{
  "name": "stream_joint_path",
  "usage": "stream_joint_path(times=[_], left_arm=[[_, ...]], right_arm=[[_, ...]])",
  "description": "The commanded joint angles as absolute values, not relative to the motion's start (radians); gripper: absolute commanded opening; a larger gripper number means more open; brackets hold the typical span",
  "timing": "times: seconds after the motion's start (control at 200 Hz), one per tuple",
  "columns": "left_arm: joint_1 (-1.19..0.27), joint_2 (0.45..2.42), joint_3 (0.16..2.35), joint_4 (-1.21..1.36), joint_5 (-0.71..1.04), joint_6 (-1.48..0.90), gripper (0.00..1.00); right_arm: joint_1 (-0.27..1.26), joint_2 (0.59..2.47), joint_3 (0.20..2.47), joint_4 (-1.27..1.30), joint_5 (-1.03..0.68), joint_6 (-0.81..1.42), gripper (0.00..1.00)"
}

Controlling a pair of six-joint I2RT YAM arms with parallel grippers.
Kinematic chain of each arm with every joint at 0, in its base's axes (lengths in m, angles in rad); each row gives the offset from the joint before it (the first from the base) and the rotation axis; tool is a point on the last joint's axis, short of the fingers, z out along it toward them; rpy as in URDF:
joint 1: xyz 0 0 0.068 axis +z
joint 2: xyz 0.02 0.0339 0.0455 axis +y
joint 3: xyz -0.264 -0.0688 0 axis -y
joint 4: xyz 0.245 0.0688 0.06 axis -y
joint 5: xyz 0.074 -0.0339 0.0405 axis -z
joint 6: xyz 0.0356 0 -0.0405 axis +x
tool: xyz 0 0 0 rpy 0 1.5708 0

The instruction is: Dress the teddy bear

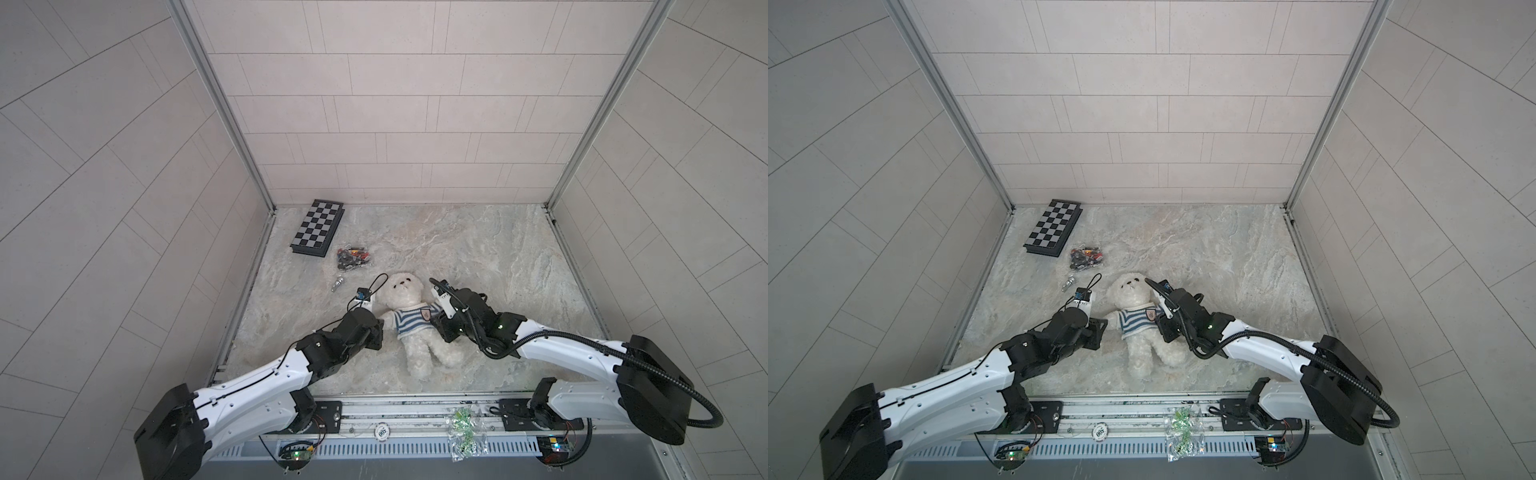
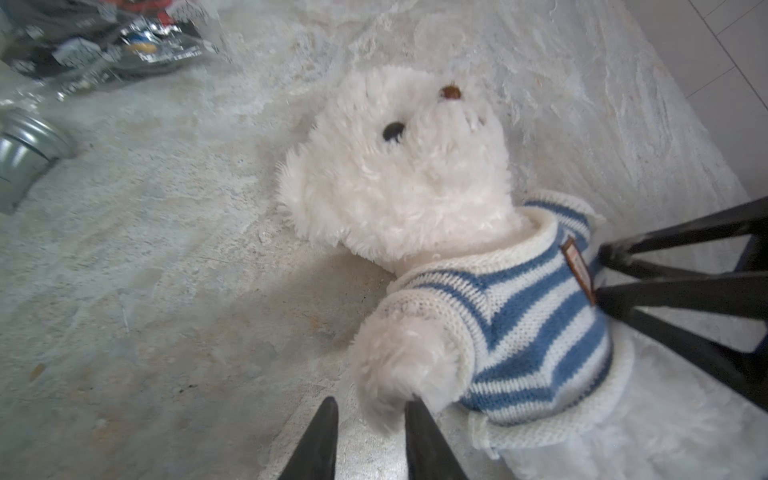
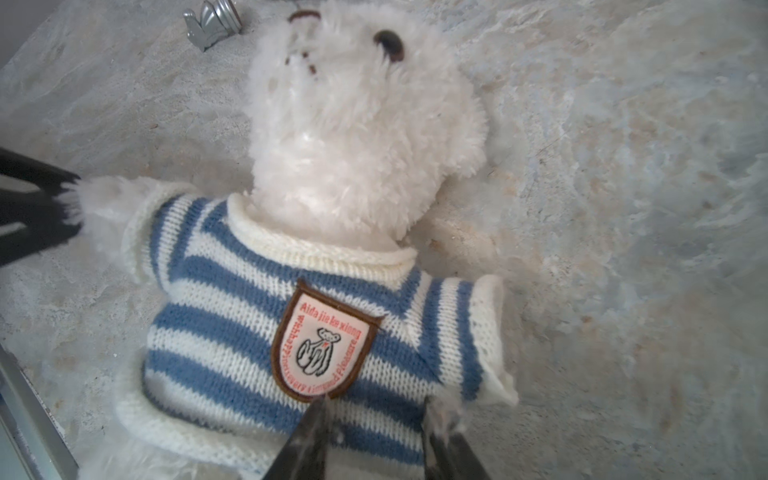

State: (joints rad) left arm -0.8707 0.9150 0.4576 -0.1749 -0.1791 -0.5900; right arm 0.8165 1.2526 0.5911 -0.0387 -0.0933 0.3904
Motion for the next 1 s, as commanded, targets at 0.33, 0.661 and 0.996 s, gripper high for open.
stream_joint_path(times=[0.33, 0.661, 0.996], left_arm=[[-0.986, 1.085, 0.639, -0.085, -0.102, -0.604, 0.37], [-0.955, 1.323, 0.703, 0.018, -0.022, -0.620, 0.28], [-0.891, 1.348, 0.649, 0.025, -0.018, -0.614, 0.20]], right_arm=[[0.832, 1.135, 0.545, 0.000, -0.038, 0.439, 0.33], [0.638, 1.064, 0.489, -0.045, -0.086, 0.412, 0.32], [0.577, 1.228, 0.523, 0.055, -0.233, 0.350, 0.35]])
